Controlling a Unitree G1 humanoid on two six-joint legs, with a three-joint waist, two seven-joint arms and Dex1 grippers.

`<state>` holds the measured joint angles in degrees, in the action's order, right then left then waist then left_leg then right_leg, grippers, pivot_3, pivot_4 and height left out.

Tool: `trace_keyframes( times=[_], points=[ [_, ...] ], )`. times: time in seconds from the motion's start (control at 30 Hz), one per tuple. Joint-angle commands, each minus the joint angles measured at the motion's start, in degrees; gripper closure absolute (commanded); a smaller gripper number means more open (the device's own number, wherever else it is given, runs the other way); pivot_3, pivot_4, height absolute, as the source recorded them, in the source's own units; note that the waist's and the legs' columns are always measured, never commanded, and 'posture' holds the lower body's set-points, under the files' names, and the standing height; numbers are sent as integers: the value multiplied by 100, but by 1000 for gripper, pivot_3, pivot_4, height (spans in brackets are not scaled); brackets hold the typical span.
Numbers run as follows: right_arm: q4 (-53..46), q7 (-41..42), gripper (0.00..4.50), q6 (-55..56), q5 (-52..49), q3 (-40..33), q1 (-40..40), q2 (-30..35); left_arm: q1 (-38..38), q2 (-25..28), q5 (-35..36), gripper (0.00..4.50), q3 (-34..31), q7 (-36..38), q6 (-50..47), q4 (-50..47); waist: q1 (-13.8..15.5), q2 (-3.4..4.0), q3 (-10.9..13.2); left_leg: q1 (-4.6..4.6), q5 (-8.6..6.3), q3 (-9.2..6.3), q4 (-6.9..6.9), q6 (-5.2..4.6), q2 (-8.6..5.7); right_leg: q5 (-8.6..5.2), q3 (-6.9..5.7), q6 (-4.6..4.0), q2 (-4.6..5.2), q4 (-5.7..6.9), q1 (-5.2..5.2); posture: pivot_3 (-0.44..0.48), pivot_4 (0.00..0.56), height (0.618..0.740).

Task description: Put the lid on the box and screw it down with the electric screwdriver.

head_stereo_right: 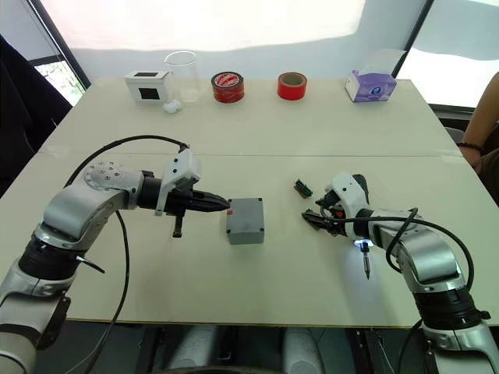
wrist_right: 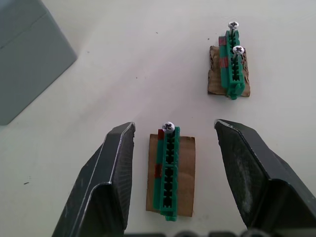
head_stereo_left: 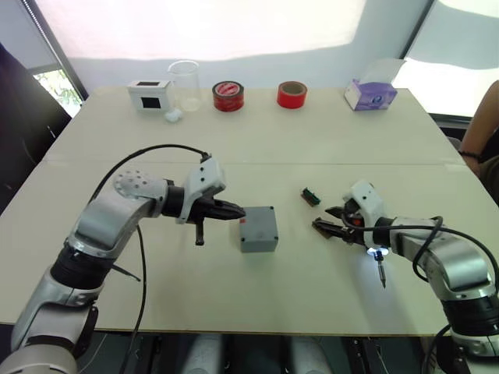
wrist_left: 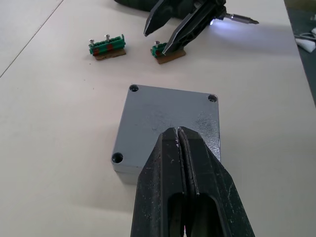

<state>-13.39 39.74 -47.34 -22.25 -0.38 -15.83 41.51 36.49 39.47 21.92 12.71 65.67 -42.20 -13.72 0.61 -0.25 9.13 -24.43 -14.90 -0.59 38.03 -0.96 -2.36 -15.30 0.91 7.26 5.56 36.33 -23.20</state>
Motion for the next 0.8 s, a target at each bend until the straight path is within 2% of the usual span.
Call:
trace_keyframes(
  times=[0.03, 0.17, 0.2, 0.63, 0.8],
  points=[
    [-33, -32, 2624, 181, 114, -9, -80, -10, 51, 56, 28, 4500, -27, -37, 27, -172, 0, 0, 0, 0, 0, 0, 0, 0, 0, 0, 0, 0, 0, 0, 0, 0, 150, 740],
    [-28, -51, 4252, 179, 143, 15, -106, -65, 25, 71, -21, 4500, -2, -45, 85, -102, -2, 0, 0, 0, 0, 0, 0, 0, 0, 0, 0, 0, 0, 0, 0, 0, 150, 740],
    [-42, -56, 4461, 163, 126, 7, -109, -85, 14, 71, -30, 4500, 2, -51, 95, -85, -1, 0, 0, 0, 0, 0, 0, 0, 0, 0, 0, 0, 0, 0, 0, 0, 150, 740],
    [-360, -21, 4461, -188, -180, -306, -134, -65, -33, 82, -20, 4500, -11, -71, 103, -22, 0, 0, 0, 0, 0, 0, 0, 0, 0, 0, 0, 0, 0, 1, 0, 0, 150, 740],
    [-783, -76, 4461, -634, -583, -603, -260, -59, -80, 81, 9, 4500, -42, -86, 97, 48, -1, 0, 0, 0, 0, 0, 0, 0, 0, 0, 1, 0, 0, 1, 0, 0, 150, 740]
  ],
)
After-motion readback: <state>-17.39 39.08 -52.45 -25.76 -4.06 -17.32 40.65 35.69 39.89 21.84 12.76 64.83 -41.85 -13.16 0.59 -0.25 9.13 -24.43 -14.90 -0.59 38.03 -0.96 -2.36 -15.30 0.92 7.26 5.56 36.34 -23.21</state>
